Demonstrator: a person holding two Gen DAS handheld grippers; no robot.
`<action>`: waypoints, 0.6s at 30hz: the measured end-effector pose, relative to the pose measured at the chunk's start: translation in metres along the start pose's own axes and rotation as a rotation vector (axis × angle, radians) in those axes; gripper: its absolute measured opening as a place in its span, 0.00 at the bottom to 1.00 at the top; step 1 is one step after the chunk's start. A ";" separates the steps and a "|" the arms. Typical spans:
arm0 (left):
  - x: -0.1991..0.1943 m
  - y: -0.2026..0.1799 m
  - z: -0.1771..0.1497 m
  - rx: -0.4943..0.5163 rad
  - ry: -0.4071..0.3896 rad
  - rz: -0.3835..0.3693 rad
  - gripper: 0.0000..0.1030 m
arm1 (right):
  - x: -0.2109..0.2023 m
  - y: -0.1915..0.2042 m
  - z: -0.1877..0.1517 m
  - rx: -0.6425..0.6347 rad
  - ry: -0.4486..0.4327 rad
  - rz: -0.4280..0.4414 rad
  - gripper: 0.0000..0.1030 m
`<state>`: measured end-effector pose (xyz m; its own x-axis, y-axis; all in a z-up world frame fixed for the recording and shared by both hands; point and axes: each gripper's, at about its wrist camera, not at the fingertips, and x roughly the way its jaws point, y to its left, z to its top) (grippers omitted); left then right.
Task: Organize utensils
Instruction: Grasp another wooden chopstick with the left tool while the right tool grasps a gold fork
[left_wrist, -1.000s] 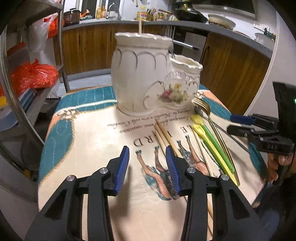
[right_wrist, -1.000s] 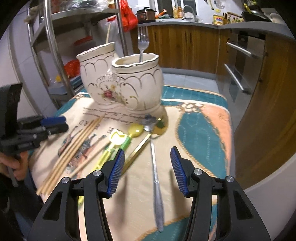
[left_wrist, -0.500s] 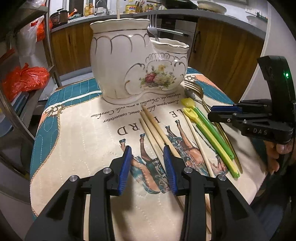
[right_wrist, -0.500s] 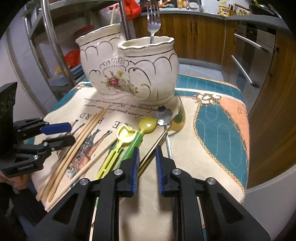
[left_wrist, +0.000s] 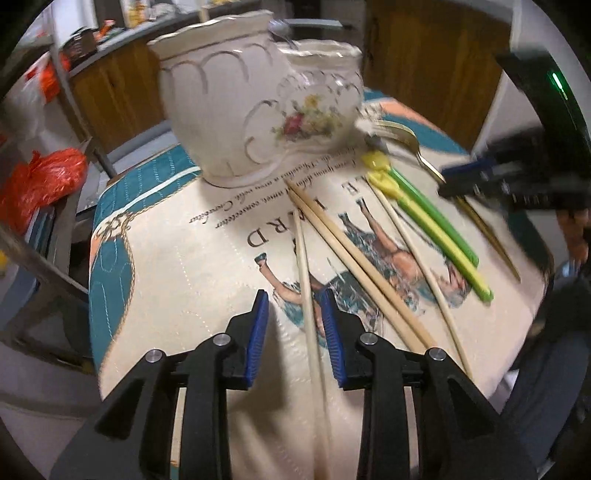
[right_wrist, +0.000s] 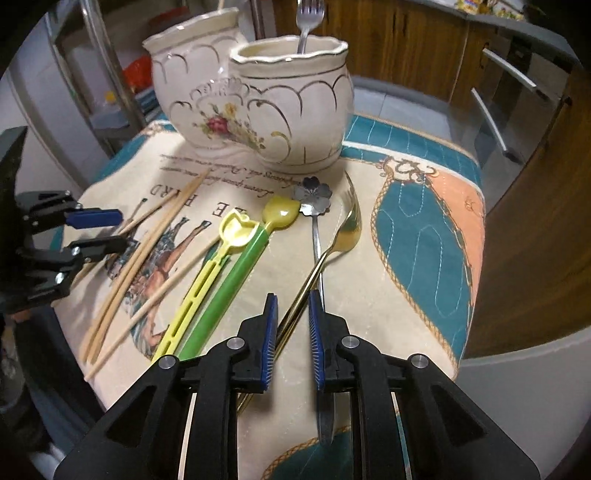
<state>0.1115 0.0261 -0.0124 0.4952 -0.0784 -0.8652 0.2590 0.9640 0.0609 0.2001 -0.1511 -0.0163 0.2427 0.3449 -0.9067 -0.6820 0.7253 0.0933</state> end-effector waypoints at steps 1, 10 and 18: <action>0.000 0.000 0.002 0.022 0.026 -0.006 0.29 | 0.002 0.000 0.004 -0.004 0.023 0.004 0.19; 0.007 0.002 0.016 0.116 0.195 -0.036 0.29 | 0.016 0.003 0.037 -0.010 0.194 -0.046 0.19; 0.015 0.004 0.024 0.109 0.290 -0.053 0.29 | 0.015 0.008 0.038 0.039 0.197 -0.062 0.14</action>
<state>0.1403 0.0227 -0.0130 0.2256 -0.0370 -0.9735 0.3732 0.9263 0.0513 0.2251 -0.1176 -0.0132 0.1409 0.1787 -0.9738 -0.6419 0.7653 0.0476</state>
